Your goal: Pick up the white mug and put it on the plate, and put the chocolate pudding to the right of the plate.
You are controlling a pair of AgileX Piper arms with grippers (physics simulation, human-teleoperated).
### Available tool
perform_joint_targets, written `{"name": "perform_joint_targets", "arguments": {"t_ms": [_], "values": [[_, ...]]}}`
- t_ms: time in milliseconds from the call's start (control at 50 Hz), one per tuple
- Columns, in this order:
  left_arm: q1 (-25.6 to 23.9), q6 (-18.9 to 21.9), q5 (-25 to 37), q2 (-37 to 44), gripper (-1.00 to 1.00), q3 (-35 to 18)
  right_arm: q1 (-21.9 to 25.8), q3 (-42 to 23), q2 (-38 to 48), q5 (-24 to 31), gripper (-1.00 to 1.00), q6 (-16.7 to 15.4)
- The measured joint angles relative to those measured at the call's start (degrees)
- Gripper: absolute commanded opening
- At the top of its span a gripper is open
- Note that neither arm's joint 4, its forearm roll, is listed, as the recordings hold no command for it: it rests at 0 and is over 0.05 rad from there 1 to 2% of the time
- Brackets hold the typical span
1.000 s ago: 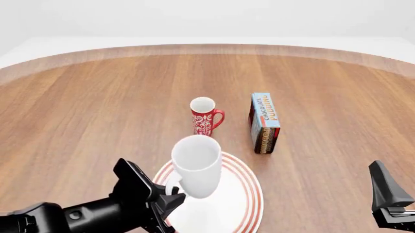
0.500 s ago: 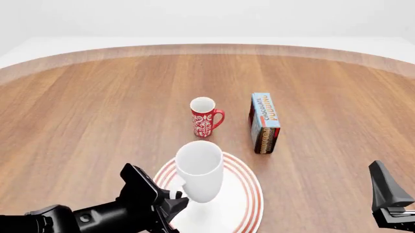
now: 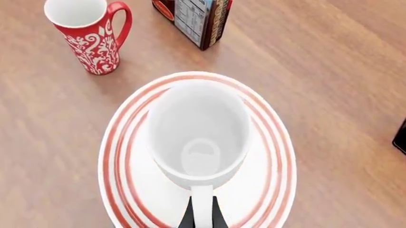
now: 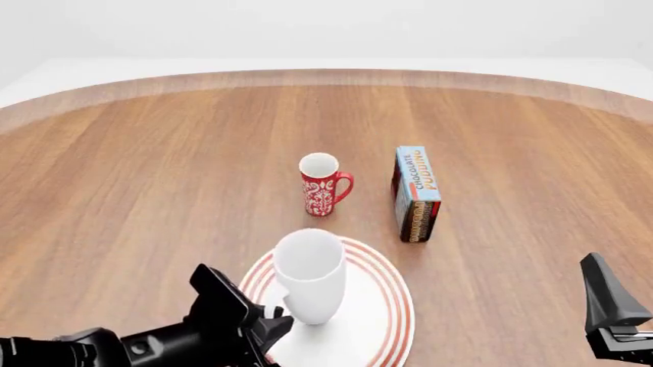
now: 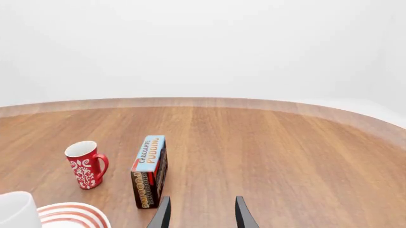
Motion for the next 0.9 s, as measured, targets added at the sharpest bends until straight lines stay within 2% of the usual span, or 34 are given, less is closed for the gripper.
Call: {"name": "perform_joint_targets", "arguments": {"t_ms": [360,380,900], "values": [[0.0,-1.0,-2.6,2.6,-1.00,0.9,0.0,0.0,0.0,0.0,1.00,0.0],[0.0,-1.0,-2.7,2.7,1.00,0.9,0.0,0.0,0.0,0.0,1.00,0.0],[0.1,-1.4,-3.4,3.5,1.00,1.3,0.0,0.0,0.0,0.0,1.00,0.0]]}}
